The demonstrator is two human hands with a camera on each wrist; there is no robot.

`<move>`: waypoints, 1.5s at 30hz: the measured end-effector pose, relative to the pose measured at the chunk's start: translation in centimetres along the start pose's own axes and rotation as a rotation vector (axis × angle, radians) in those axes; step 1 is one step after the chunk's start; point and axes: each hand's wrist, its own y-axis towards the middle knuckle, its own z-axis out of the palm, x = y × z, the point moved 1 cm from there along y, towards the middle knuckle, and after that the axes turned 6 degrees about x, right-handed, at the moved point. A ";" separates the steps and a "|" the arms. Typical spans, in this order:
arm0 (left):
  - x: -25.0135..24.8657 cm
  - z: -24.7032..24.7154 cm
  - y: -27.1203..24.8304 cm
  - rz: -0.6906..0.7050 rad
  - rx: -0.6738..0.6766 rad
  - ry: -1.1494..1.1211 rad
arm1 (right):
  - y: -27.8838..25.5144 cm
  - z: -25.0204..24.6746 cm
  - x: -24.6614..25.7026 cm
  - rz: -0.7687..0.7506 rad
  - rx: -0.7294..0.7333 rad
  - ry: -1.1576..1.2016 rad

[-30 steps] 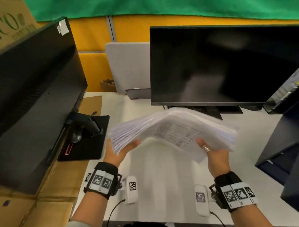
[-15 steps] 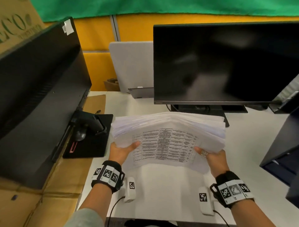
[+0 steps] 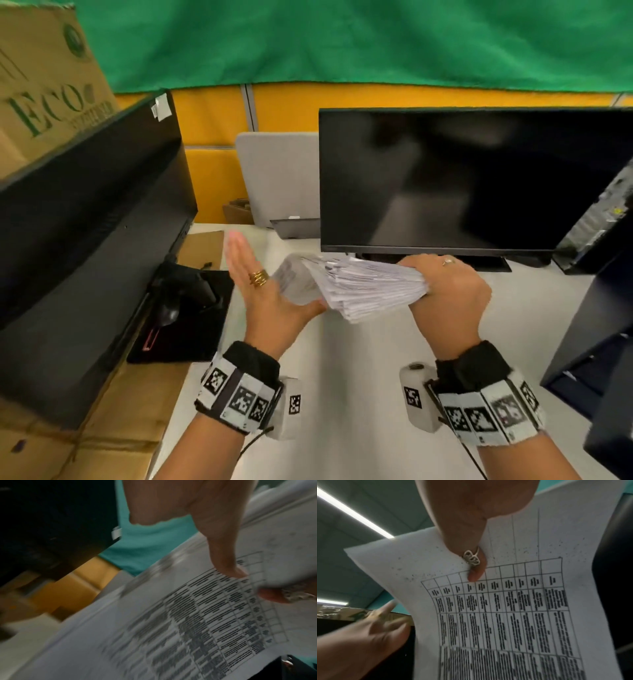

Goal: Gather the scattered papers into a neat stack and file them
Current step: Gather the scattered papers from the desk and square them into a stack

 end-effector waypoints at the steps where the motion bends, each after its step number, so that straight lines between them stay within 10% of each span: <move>1: -1.0 0.3 0.3 0.088 0.094 0.066 | 0.2 -0.1 0.0 -0.013 -0.027 -0.023; 4: -3.4 0.7 1.5 0.091 0.300 -0.114 | 0.4 -0.6 0.0 -0.030 -0.045 -0.061; 7: -4.3 0.3 2.2 -0.051 0.177 -0.628 | 0.7 -1.9 0.6 -0.068 -0.012 -0.063; 14: -4.3 0.6 0.5 -0.105 0.352 -0.193 | 0.9 -2.6 1.4 -0.029 0.196 -0.141; 20: -2.4 -0.6 1.5 -0.179 0.250 -0.409 | 2.1 -3.4 0.2 0.058 0.102 -0.098; 27: -1.1 -2.5 2.6 -0.107 0.296 -0.585 | 1.0 -0.6 -1.9 0.453 0.227 1.226; 31: -2.2 -3.0 3.1 -0.049 0.398 -0.499 | 1.1 -0.8 -0.7 0.350 0.140 1.310; 38: -5.3 -2.5 1.1 0.120 -0.153 -0.594 | 0.6 -1.9 -0.2 0.321 -0.095 1.270; 45: -0.8 -0.4 -1.2 -0.133 0.274 -0.395 | -3.2 1.0 -3.7 0.575 0.347 1.319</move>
